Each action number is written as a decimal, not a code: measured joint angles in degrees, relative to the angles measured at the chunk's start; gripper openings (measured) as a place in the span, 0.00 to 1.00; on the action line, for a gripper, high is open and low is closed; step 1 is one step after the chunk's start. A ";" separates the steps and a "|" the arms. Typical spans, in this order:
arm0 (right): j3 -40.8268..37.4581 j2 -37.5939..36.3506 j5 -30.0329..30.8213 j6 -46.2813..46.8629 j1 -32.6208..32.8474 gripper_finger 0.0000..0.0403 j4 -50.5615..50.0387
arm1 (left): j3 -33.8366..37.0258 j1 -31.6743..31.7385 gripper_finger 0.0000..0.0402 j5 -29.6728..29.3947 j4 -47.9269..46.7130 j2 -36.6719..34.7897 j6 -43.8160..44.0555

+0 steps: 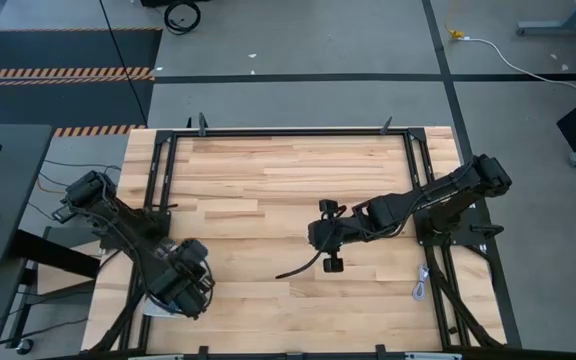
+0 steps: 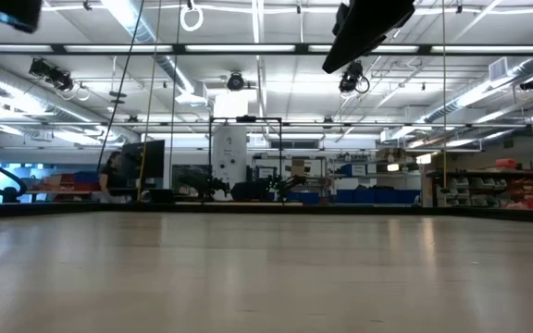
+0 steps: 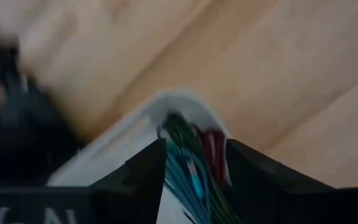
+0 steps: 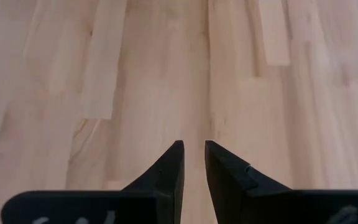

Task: Pick and place USB-C Cables
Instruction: Put the white charger cable into the white bin

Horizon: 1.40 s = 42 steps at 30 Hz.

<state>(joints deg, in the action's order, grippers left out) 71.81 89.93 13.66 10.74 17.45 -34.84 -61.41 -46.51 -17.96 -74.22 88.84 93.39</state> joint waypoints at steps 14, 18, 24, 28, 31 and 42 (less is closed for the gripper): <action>0.00 0.00 -0.33 24.75 6.80 0.18 -9.29 | -10.80 8.50 0.43 -7.45 -2.04 0.04 -25.08; 0.00 0.00 -0.33 30.31 9.86 0.18 -9.38 | -14.81 8.42 0.43 -13.50 3.30 0.04 -42.02; 0.00 0.00 -4.06 45.41 13.42 0.18 -14.07 | -14.87 8.48 0.43 -26.47 16.93 0.02 -70.13; 0.00 0.00 -6.23 58.42 16.17 0.18 -21.42 | -10.67 9.51 0.43 -28.32 30.81 0.04 -88.71; 0.00 0.00 -8.98 68.16 18.32 0.18 -27.86 | -6.41 10.69 0.43 -26.85 41.64 0.04 -99.66; 0.00 0.00 -16.88 90.78 24.92 0.18 -29.22 | 7.55 20.76 0.43 -5.22 75.76 0.04 -119.85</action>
<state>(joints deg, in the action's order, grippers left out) 71.81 89.93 -3.23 101.52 42.37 -64.06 -53.86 -25.75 -23.17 1.54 88.88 -26.47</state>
